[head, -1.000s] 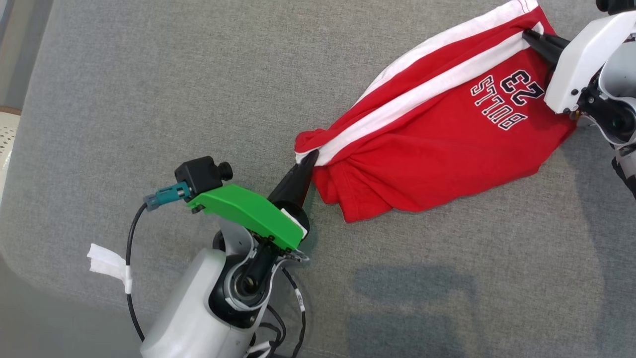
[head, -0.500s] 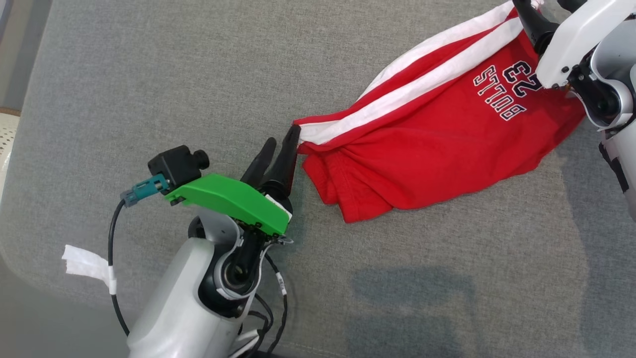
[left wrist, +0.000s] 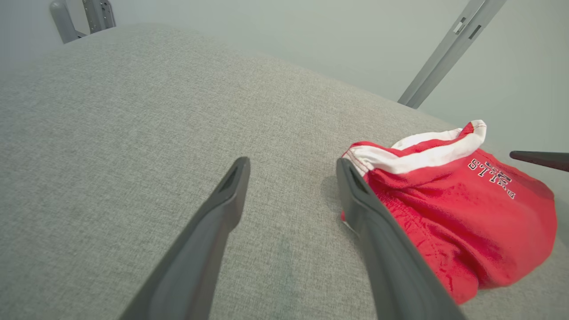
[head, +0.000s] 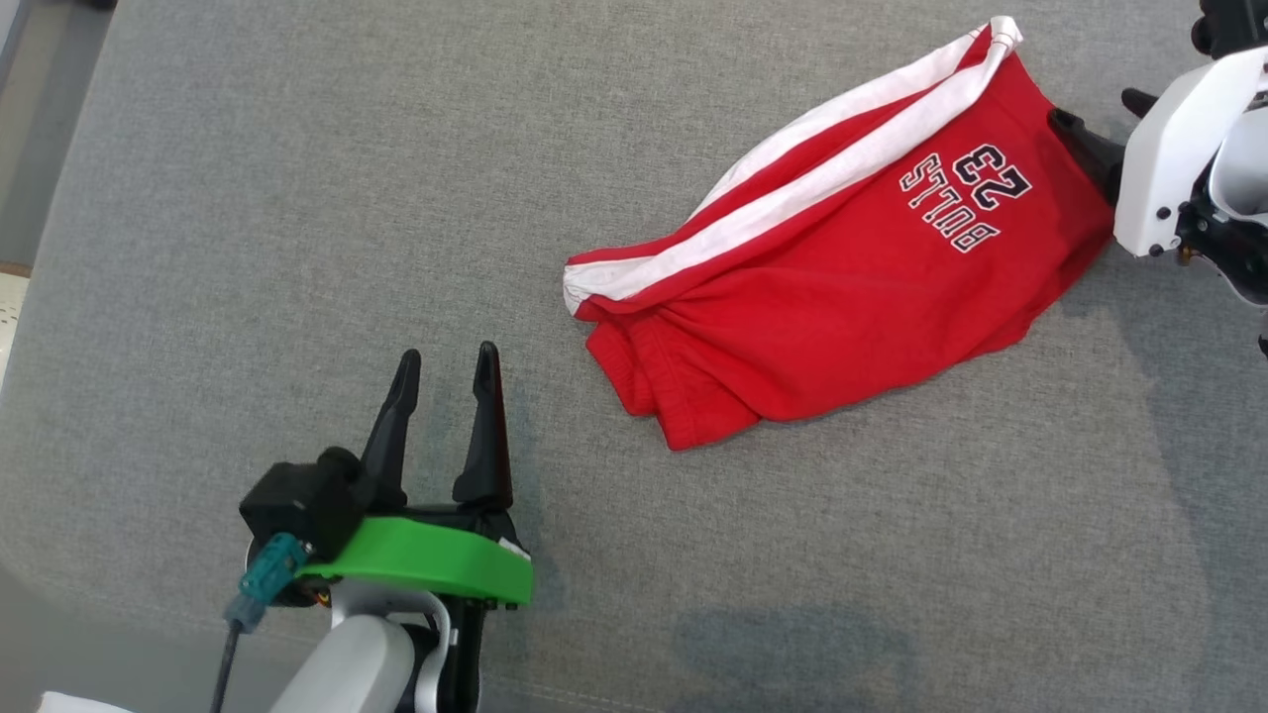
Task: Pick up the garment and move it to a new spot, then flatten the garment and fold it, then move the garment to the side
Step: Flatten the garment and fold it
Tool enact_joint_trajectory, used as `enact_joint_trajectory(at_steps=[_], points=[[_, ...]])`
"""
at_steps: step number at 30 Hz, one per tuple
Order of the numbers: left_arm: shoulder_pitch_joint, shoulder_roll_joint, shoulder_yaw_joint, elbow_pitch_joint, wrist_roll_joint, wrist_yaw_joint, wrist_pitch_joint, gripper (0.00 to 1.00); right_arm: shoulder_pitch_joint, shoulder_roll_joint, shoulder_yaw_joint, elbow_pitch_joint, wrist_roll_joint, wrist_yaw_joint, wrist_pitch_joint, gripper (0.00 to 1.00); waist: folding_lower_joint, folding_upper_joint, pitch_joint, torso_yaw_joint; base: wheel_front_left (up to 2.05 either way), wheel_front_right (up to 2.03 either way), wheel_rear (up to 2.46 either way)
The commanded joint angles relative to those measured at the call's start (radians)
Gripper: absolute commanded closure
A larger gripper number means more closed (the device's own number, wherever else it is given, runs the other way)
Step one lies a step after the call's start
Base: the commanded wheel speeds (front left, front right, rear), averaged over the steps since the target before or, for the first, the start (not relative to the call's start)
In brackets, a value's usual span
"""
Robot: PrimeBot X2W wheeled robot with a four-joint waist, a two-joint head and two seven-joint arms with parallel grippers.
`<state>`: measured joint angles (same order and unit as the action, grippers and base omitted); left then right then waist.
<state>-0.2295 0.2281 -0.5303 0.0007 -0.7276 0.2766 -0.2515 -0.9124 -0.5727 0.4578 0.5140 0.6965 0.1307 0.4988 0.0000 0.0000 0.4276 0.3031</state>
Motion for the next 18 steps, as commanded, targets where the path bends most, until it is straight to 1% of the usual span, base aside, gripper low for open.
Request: enact_joint_trajectory(at_steps=[1,4,7,11,12,13,14,16,18], points=[[0.011,-0.004,-0.007,-0.009,0.045,-0.008,-0.009,0.0,0.017,-0.005,-0.005,-0.014,0.01,0.0,0.023,0.0,0.0,0.0,0.007,0.01,0.0,0.0,0.0],[0.033,-0.04,0.007,-0.026,0.131,-0.024,-0.014,0.0,0.033,-0.016,-0.012,-0.031,-0.004,0.0,0.069,0.0,0.0,0.0,0.024,0.032,0.0,0.0,0.0],[0.051,-0.095,0.03,-0.039,0.217,-0.065,-0.013,0.0,0.038,-0.012,-0.022,-0.031,-0.03,0.0,0.102,0.0,0.0,0.0,0.042,0.059,0.0,0.0,0.0],[0.066,-0.147,0.052,-0.02,0.283,-0.13,-0.013,0.0,0.04,0.013,-0.025,-0.004,-0.068,0.0,0.138,0.0,0.0,0.0,0.055,0.09,0.0,0.0,0.0],[0.07,-0.155,0.061,-0.015,0.292,-0.142,-0.013,0.0,0.044,0.024,-0.025,0.006,-0.071,0.0,0.147,0.02,0.0,0.0,0.055,0.094,0.0,0.0,0.0],[0.074,-0.162,0.069,-0.012,0.301,-0.154,-0.013,0.0,0.049,0.036,-0.019,0.009,-0.071,0.0,0.15,0.7,0.0,0.0,0.052,0.095,0.0,0.0,0.0],[0.079,-0.167,0.077,-0.009,0.308,-0.162,-0.013,0.0,0.052,0.045,-0.015,0.011,-0.071,0.002,0.15,1.0,0.0,0.0,0.049,0.092,0.0,0.0,0.0],[0.09,-0.173,0.093,0.001,0.322,-0.181,-0.013,0.0,0.067,0.054,-0.006,0.011,-0.065,0.003,0.144,1.0,0.0,0.0,0.035,0.078,0.0,0.0,0.0],[0.101,-0.175,0.11,0.012,0.332,-0.2,-0.013,0.0,0.085,0.062,-0.015,0.015,-0.049,0.003,0.127,1.0,0.0,0.0,0.008,0.05,0.0,0.0,0.0]])
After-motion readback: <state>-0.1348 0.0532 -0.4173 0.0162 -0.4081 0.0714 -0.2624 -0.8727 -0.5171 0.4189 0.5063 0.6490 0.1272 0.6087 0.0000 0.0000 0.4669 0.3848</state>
